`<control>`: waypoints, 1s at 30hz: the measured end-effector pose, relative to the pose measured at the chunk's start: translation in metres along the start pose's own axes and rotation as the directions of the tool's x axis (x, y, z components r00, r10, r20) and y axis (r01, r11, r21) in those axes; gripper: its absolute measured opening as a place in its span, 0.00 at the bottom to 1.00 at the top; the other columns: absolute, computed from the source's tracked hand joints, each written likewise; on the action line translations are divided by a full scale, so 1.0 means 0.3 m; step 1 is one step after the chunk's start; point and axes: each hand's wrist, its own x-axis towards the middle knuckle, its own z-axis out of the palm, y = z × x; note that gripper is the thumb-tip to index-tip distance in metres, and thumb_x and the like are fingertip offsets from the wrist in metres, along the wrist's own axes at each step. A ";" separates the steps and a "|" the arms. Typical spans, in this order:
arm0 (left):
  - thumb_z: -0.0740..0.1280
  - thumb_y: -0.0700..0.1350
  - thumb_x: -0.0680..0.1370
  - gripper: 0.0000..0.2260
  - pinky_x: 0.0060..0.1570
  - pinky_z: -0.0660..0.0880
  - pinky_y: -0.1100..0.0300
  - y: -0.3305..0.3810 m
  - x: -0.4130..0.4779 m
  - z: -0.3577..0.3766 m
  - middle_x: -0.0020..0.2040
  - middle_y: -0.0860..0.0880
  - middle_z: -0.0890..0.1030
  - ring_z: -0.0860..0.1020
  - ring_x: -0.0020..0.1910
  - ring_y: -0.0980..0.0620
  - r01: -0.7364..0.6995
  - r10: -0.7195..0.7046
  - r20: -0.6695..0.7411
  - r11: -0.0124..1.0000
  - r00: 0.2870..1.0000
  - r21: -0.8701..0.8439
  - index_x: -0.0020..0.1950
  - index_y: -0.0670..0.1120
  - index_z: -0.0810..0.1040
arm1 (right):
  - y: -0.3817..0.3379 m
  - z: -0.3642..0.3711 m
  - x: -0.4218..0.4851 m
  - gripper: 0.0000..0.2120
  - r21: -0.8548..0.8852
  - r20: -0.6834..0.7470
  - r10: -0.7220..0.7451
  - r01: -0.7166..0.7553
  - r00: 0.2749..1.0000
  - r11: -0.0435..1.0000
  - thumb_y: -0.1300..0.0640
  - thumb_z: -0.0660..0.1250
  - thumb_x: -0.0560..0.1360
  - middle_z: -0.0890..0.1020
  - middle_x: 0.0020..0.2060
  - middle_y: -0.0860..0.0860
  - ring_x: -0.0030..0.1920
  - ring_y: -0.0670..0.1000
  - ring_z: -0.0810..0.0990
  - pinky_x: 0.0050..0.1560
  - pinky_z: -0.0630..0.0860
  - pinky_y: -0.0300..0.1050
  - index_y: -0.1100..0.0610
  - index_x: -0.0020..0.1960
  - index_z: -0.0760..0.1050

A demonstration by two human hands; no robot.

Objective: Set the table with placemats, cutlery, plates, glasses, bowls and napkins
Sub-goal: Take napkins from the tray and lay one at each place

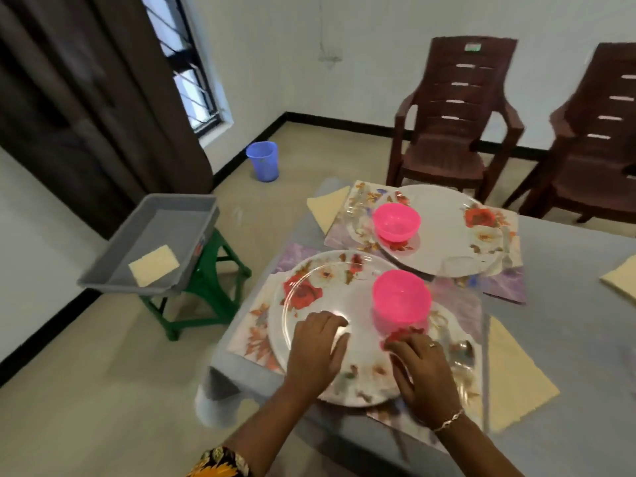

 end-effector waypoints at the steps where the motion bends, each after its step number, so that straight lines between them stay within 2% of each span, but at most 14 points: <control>1: 0.61 0.49 0.75 0.06 0.50 0.66 0.63 -0.078 -0.021 -0.046 0.45 0.51 0.81 0.72 0.48 0.57 0.058 -0.058 -0.049 0.998 0.997 0.005 0.51 0.53 0.72 | -0.056 0.041 0.038 0.10 0.021 0.010 -0.016 0.015 1.000 1.000 0.58 0.59 0.69 0.79 0.40 0.52 0.42 0.50 0.72 0.42 0.65 0.41 0.51 0.50 0.73; 3: 0.60 0.49 0.74 0.07 0.50 0.65 0.61 -0.229 -0.061 -0.147 0.44 0.51 0.81 0.71 0.47 0.56 0.146 -0.141 -0.110 0.988 0.984 0.044 0.50 0.52 0.74 | -0.175 0.129 0.114 0.10 0.050 0.032 -0.052 0.051 0.998 0.997 0.58 0.59 0.70 0.79 0.40 0.51 0.41 0.50 0.73 0.42 0.68 0.41 0.50 0.50 0.71; 5: 0.59 0.49 0.74 0.09 0.44 0.65 0.63 -0.367 -0.099 -0.258 0.43 0.51 0.80 0.73 0.44 0.54 0.219 -0.206 -0.130 0.972 0.970 0.091 0.47 0.50 0.77 | -0.302 0.224 0.192 0.10 0.088 0.055 -0.088 0.083 0.995 0.993 0.58 0.58 0.71 0.79 0.40 0.50 0.41 0.51 0.74 0.39 0.71 0.44 0.49 0.50 0.71; 7: 0.59 0.49 0.73 0.09 0.41 0.63 0.65 -0.494 -0.135 -0.364 0.41 0.52 0.79 0.75 0.41 0.54 0.286 -0.265 -0.156 0.949 0.952 0.132 0.46 0.49 0.77 | -0.426 0.325 0.269 0.10 0.118 0.070 -0.117 0.108 0.991 0.987 0.58 0.57 0.71 0.80 0.40 0.50 0.42 0.50 0.73 0.41 0.70 0.42 0.51 0.49 0.73; 9: 0.58 0.49 0.72 0.10 0.41 0.67 0.64 -0.616 -0.177 -0.456 0.40 0.53 0.79 0.75 0.40 0.54 0.351 -0.325 -0.177 0.925 0.929 0.145 0.45 0.49 0.78 | -0.548 0.432 0.346 0.11 0.150 0.104 -0.143 0.127 0.984 0.980 0.57 0.57 0.71 0.80 0.40 0.50 0.42 0.49 0.75 0.42 0.68 0.39 0.54 0.47 0.78; 12: 0.58 0.49 0.72 0.10 0.36 0.75 0.59 -0.770 -0.254 -0.575 0.39 0.52 0.79 0.78 0.38 0.51 0.418 -0.389 -0.178 0.891 0.904 0.175 0.44 0.49 0.78 | -0.717 0.582 0.437 0.13 0.215 0.163 -0.176 0.140 0.971 0.967 0.56 0.56 0.70 0.80 0.40 0.50 0.39 0.51 0.78 0.42 0.70 0.38 0.56 0.47 0.79; 16: 0.59 0.51 0.72 0.09 0.35 0.73 0.63 -0.939 -0.328 -0.723 0.38 0.54 0.79 0.77 0.36 0.54 0.512 -0.482 -0.184 0.840 0.856 0.181 0.43 0.50 0.77 | -0.911 0.733 0.544 0.13 0.257 0.186 -0.240 0.189 0.953 0.948 0.57 0.56 0.69 0.79 0.39 0.49 0.36 0.50 0.78 0.39 0.74 0.40 0.56 0.46 0.79; 18: 0.60 0.50 0.72 0.09 0.38 0.70 0.63 -1.021 -0.347 -0.770 0.39 0.53 0.79 0.78 0.39 0.52 0.554 -0.525 -0.183 0.812 0.831 0.185 0.44 0.49 0.78 | -0.977 0.804 0.590 0.11 0.260 0.209 -0.252 0.195 0.945 0.946 0.60 0.59 0.69 0.79 0.38 0.50 0.36 0.51 0.78 0.38 0.74 0.43 0.56 0.45 0.79; 22: 0.55 0.54 0.73 0.17 0.39 0.72 0.56 -1.177 -0.345 -0.825 0.42 0.49 0.80 0.78 0.42 0.48 0.616 -0.596 -0.158 0.773 0.787 0.153 0.47 0.45 0.79 | -1.066 0.955 0.677 0.10 0.270 0.261 -0.211 0.139 0.942 0.953 0.65 0.65 0.66 0.79 0.38 0.51 0.36 0.52 0.78 0.38 0.71 0.40 0.57 0.45 0.79; 25: 0.54 0.56 0.74 0.20 0.46 0.70 0.57 -1.324 -0.297 -0.861 0.48 0.48 0.79 0.76 0.49 0.48 0.640 -0.633 -0.100 0.757 0.768 0.128 0.51 0.44 0.78 | -1.119 1.081 0.767 0.10 0.284 0.299 -0.155 0.068 0.941 0.956 0.70 0.68 0.67 0.79 0.39 0.52 0.36 0.52 0.77 0.37 0.67 0.33 0.58 0.45 0.79; 28: 0.63 0.49 0.78 0.11 0.48 0.68 0.61 -1.495 -0.228 -0.909 0.52 0.48 0.77 0.74 0.53 0.50 0.668 -0.667 -0.058 0.735 0.743 0.117 0.55 0.44 0.76 | -1.160 1.216 0.871 0.09 0.309 0.328 -0.105 -0.002 0.939 0.951 0.65 0.63 0.69 0.79 0.40 0.53 0.38 0.53 0.76 0.36 0.71 0.41 0.59 0.46 0.79; 30: 0.64 0.48 0.78 0.10 0.49 0.68 0.62 -1.597 -0.182 -0.950 0.53 0.49 0.77 0.73 0.54 0.51 0.707 -0.709 -0.020 0.700 0.705 0.100 0.55 0.44 0.76 | -1.180 1.296 0.949 0.08 0.308 0.379 -0.031 -0.094 0.925 0.947 0.67 0.63 0.71 0.78 0.41 0.53 0.39 0.54 0.76 0.39 0.75 0.48 0.60 0.47 0.79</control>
